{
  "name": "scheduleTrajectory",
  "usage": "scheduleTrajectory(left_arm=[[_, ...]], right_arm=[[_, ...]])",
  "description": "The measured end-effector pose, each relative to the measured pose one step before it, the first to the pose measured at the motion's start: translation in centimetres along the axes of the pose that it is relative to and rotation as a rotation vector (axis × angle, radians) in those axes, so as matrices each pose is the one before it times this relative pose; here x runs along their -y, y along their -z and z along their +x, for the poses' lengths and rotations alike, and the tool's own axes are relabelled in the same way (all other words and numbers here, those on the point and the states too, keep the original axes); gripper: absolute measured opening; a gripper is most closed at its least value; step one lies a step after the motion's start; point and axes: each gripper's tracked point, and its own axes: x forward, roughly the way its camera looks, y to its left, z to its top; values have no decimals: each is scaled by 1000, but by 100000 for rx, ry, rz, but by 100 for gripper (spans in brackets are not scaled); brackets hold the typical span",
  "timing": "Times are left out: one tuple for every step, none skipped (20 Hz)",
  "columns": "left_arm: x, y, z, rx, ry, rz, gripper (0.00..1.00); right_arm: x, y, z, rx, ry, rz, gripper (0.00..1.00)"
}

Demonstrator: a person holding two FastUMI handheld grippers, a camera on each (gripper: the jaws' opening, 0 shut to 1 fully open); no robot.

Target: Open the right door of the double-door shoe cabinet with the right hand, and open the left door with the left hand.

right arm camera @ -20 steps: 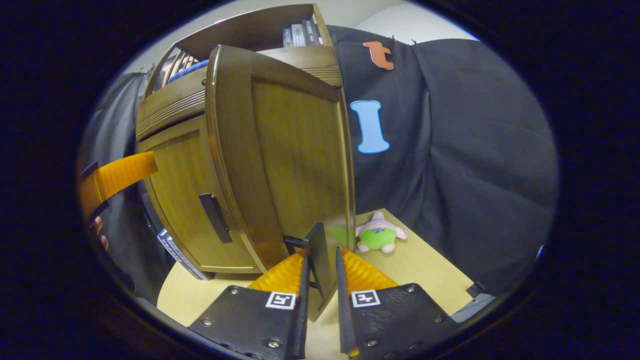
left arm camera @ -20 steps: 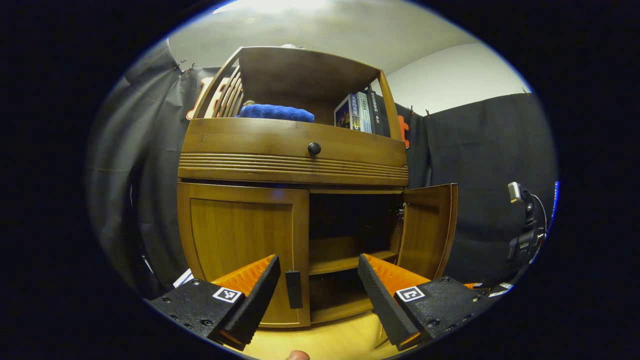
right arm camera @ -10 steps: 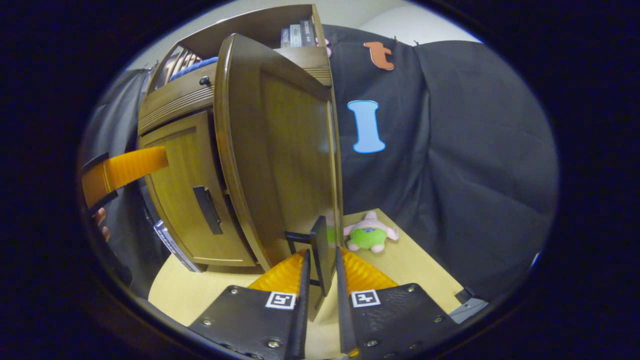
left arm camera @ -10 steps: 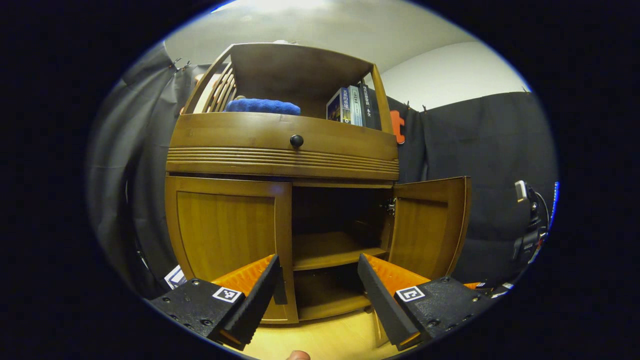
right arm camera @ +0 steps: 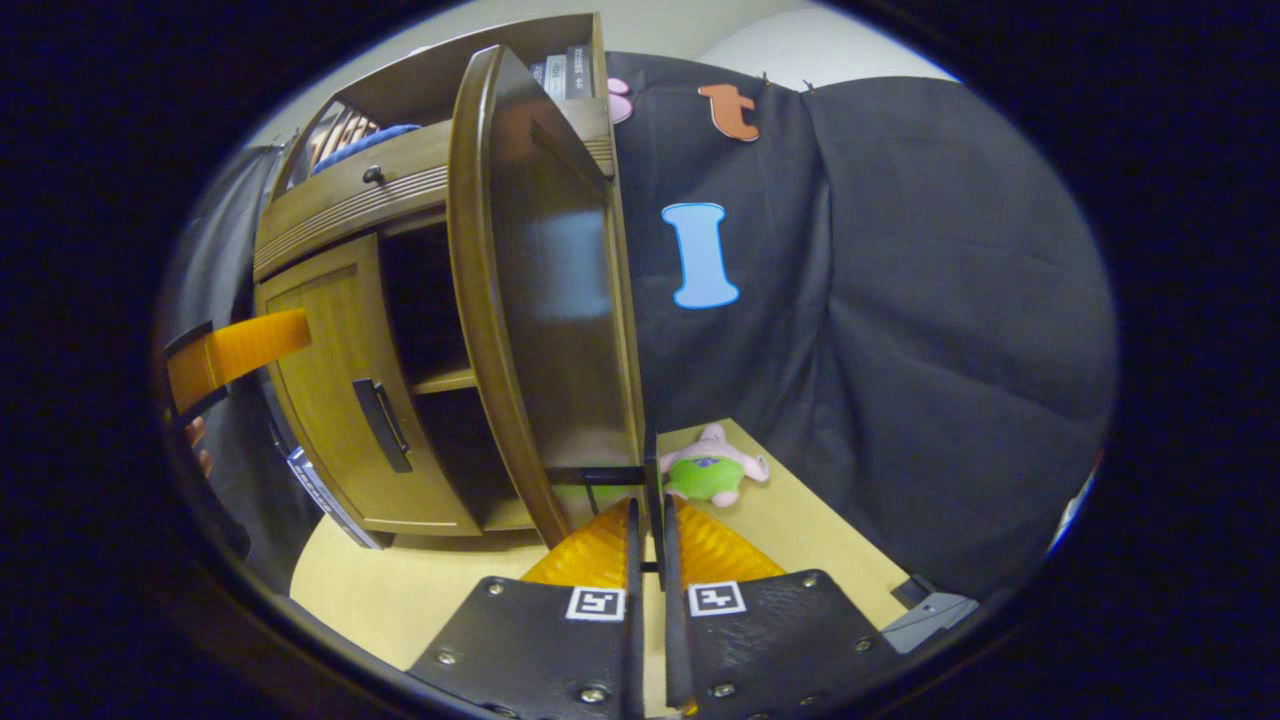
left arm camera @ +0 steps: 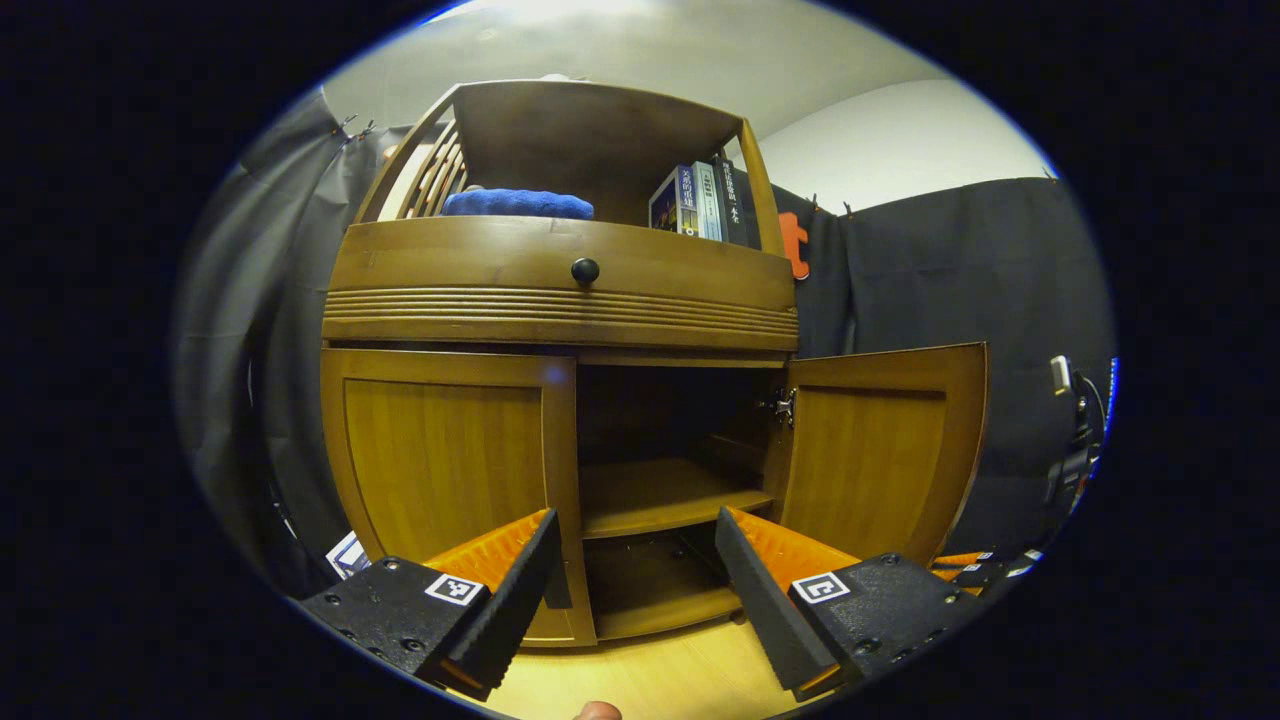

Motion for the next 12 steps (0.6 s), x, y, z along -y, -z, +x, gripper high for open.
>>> scheduleTrajectory(left_arm=[[-40,112,153,-243,-168,98,94],[-111,191,201,-301,-376,200,94],[-157,162,286,-481,-420,257,94],[-228,282,197,-538,-485,243,96],[-238,221,162,-611,-704,202,94],[-255,329,351,-758,-1075,201,94],[-351,396,381,-1183,-1026,98,94],[-456,582,469,-1363,-901,16,94],[-404,432,408,-953,-956,-9,94],[-418,447,598,-1025,-1260,65,94],[-462,511,561,-1256,-1057,81,96],[-425,626,694,-1304,-963,-199,96]], right_arm=[[362,-9,-41,310,505,290,9],[335,-65,24,317,653,107,9],[277,40,-84,249,614,149,9],[282,-124,-14,239,657,298,9],[293,-28,-39,199,814,293,9],[302,-113,53,184,923,252,9],[300,-127,7,172,938,172,9],[242,-2,-33,206,893,24,9],[243,-45,-33,161,762,-76,9],[230,-114,17,71,703,-112,9],[226,-39,-62,165,576,-244,9],[317,-140,43,81,826,-175,9]])
